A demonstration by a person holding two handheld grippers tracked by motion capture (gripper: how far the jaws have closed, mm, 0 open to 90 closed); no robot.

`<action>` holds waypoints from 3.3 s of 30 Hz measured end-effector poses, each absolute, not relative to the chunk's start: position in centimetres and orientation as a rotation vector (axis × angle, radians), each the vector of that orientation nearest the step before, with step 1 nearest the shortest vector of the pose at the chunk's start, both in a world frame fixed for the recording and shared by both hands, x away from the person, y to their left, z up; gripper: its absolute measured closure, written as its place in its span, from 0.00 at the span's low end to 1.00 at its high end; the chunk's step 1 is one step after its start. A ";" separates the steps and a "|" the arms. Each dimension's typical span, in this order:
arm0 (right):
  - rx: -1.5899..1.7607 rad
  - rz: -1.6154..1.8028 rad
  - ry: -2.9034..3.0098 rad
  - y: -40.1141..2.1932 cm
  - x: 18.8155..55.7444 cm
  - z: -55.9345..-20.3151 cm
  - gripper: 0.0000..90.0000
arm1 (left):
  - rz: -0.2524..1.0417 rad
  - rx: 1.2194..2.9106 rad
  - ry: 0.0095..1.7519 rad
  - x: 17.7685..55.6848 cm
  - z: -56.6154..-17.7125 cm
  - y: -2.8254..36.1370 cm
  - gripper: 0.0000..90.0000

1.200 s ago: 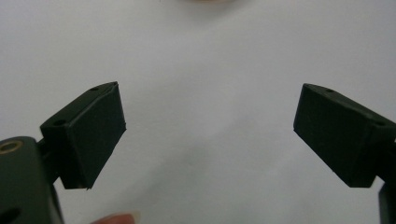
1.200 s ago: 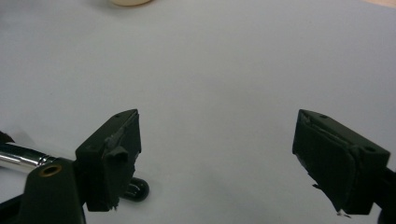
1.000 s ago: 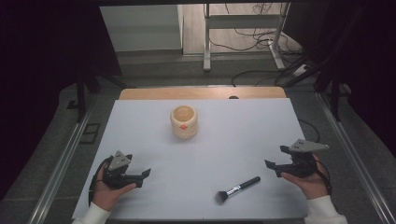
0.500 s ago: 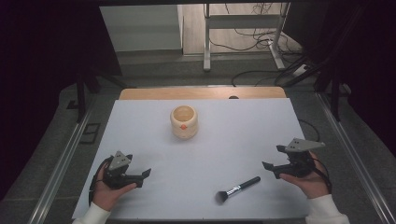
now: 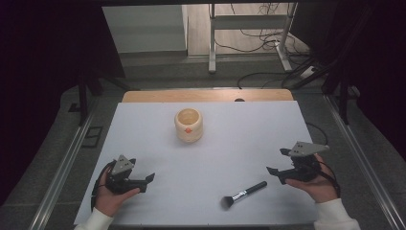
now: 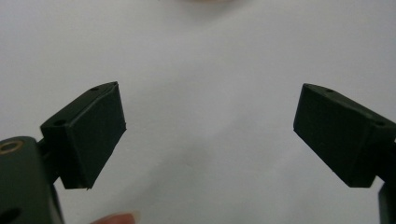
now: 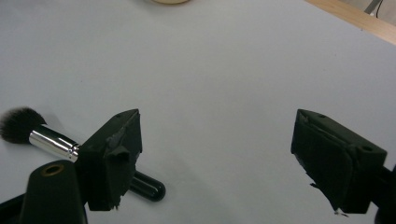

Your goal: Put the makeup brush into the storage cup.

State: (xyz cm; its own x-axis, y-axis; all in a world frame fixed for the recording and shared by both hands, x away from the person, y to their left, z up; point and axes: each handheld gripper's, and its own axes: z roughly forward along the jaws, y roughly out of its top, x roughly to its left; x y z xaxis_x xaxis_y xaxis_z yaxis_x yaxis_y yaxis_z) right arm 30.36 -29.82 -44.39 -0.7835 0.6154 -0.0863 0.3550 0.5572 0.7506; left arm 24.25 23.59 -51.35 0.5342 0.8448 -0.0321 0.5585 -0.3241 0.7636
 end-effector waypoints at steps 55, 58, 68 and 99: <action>0.271 0.907 2.833 -22.4 30.8 -45.2 0.12 | 0.488 2.032 1.129 24.3 -51.3 23.4 0.11; 0.232 0.890 2.863 -21.8 30.7 -45.5 0.12 | 0.488 2.032 1.129 24.3 -51.3 23.4 0.11; 0.126 0.817 2.945 -20.4 30.2 -46.7 0.14 | 0.487 2.022 1.129 24.2 -51.3 23.4 0.11; -0.063 0.606 3.032 -18.4 28.9 -49.6 0.25 | 0.490 2.024 1.129 24.2 -51.3 23.5 0.11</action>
